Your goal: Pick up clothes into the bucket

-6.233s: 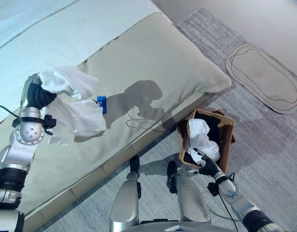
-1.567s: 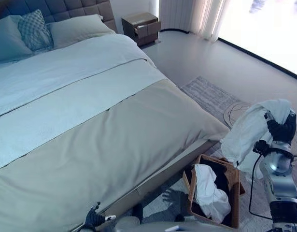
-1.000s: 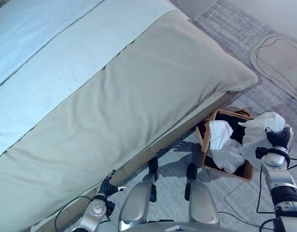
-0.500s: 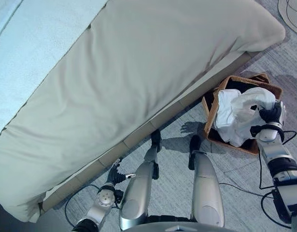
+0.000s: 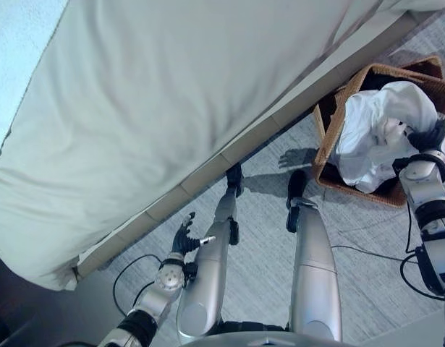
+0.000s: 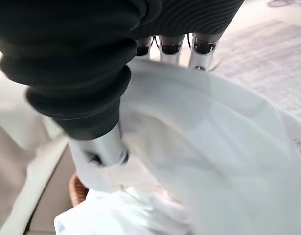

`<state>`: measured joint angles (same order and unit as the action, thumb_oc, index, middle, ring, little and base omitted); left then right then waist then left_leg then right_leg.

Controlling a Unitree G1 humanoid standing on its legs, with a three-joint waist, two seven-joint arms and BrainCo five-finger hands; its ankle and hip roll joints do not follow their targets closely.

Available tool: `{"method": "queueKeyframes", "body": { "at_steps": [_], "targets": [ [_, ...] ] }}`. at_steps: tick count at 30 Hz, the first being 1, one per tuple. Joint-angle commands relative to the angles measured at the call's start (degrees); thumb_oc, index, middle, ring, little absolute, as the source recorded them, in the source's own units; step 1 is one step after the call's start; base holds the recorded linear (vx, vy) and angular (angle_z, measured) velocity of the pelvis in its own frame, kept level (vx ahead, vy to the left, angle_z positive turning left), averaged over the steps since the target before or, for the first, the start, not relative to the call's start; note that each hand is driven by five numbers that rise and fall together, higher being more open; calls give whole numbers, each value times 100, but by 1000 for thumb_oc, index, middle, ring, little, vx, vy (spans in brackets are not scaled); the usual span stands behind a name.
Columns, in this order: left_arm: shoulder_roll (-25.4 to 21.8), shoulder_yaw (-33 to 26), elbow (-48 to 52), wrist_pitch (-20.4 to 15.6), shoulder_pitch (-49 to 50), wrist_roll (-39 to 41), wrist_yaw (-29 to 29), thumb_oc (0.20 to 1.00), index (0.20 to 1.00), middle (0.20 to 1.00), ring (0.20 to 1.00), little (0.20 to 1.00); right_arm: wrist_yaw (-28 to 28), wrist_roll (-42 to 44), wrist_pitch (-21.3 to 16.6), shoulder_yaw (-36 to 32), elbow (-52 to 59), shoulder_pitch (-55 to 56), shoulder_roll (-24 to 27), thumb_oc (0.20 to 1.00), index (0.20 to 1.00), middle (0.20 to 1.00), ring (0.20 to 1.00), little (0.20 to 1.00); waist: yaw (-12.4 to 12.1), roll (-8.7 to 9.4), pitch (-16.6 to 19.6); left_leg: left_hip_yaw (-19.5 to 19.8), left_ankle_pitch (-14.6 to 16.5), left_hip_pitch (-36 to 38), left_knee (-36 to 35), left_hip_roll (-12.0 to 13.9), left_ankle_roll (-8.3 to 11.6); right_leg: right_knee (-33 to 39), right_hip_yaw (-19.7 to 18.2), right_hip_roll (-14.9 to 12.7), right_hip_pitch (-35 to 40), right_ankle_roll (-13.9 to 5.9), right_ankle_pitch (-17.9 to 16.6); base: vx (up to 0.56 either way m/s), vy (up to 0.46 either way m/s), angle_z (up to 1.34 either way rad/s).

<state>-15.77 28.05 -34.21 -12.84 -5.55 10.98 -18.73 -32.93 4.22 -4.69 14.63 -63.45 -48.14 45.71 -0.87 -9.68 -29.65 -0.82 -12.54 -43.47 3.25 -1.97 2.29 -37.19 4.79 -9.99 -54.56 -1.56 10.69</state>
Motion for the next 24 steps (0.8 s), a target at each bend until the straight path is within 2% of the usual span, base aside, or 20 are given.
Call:
{"method": "queueKeyframes", "body": {
  "at_steps": [1, 14, 15, 16, 17, 18, 24],
  "targets": [
    [15, 166, -20, -88, 51, 281, -187, 1000, 1000, 1000, 1000, 1000, -264, 187, -99, 273, -132, -175, 543, 1000, 1000, 1000, 1000, 1000, 95, 21, -14, -75, 1220, 108, 1002, -35, -25, 877, -86, 85, 163, -407, -678, 0, 0, 0],
    [62, 219, -3, -92, -146, 307, -271, 1000, 1000, 1000, 1000, 1000, -182, 211, 19, 344, -550, -152, 434, 1000, 1000, 1000, 1000, 1000, 113, 113, -14, -48, 1222, 375, 880, -84, -29, 1122, -60, 80, 466, -416, -750, -2, 3, 0],
    [65, 200, -4, -91, -154, 302, -284, 1000, 1000, 1000, 1000, 1000, -188, 240, 21, 300, -560, -77, 374, 1000, 1000, 1000, 1000, 1000, 122, 137, -14, -34, 1215, 435, 856, -83, -23, 1183, -45, 78, 549, -422, -766, -112, -2, -2],
    [63, 101, -69, -75, -234, 249, -310, 1000, 1000, 1000, 1000, 1000, -206, 263, 20, 166, -528, 57, 251, 1000, 1000, 1000, 1000, 1000, 131, 191, -14, -49, 1010, 394, 764, -69, -39, 1367, 51, 83, 575, -379, -1009, -40, -6, 0],
    [65, 126, -78, -75, -172, 251, -307, 1000, 1000, 1000, 1000, 1000, -204, 261, 22, 178, -533, 119, 238, 1000, 1000, 1000, 1000, 1000, 131, 194, -14, -11, 1173, 567, 773, -72, -15, 1304, 4, 92, 721, -426, -818, -120, -7, 3],
    [89, 37, -180, -28, -249, 210, -328, 1000, 1000, 1000, 1000, 1000, -218, 318, 7, 4, -473, 344, 70, 1000, 1000, 1000, 1000, 1000, 154, 247, -14, -25, 998, 562, 694, -58, -32, 1463, 100, 71, 766, -393, -1040, -33, -13, 5],
    [153, -277, -698, 119, -182, 16, -285, 1000, 1000, 1000, 1000, 1000, -161, 519, -105, -563, -183, 1459, -654, 1000, 1000, 1000, 1000, 1000, 215, 488, -14, 58, 1046, 1287, 624, -37, -30, 1814, 244, 65, 1697, -429, -1135, -27, -16, 2]
  ]
}}
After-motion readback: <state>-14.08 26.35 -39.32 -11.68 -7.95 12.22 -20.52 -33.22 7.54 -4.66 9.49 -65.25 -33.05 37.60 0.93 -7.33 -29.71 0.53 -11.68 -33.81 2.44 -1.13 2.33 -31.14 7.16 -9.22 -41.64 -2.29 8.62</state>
